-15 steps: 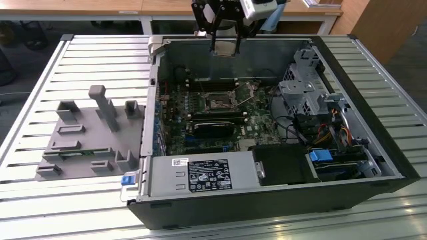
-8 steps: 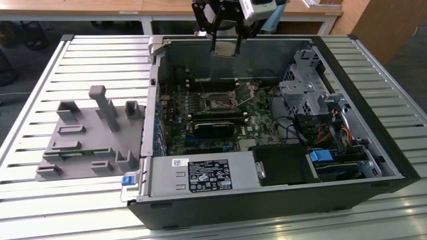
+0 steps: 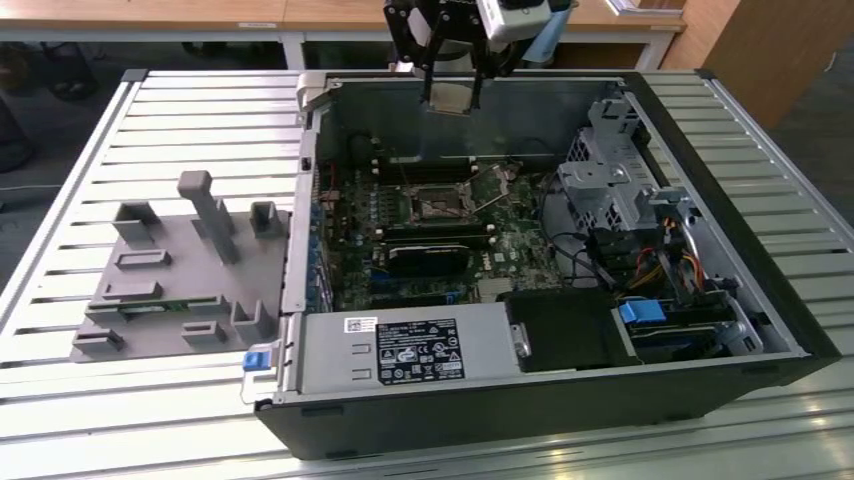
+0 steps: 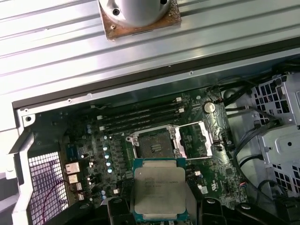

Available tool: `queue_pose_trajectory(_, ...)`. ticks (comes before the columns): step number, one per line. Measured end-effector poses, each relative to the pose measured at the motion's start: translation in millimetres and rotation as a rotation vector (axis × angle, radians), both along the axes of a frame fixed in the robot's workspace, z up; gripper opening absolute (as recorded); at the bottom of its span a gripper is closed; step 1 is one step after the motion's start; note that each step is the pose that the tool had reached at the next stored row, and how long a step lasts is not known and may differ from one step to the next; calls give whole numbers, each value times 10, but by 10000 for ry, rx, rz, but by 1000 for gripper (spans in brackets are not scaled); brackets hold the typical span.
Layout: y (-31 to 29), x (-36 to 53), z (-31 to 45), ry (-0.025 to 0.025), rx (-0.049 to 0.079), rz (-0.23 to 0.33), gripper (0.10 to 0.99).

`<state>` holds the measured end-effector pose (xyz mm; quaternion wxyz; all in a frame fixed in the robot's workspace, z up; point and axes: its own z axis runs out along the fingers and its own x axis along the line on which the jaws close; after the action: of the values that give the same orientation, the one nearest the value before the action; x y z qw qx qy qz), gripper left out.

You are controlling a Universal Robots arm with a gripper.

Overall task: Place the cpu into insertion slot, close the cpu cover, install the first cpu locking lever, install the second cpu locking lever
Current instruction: 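Place the cpu into insertion slot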

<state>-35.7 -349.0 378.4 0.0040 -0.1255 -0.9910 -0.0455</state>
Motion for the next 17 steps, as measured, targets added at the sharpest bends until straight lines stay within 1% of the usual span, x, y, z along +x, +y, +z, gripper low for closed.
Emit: queue_pose_trajectory(17,0,0,-6,0,0,-618,525)
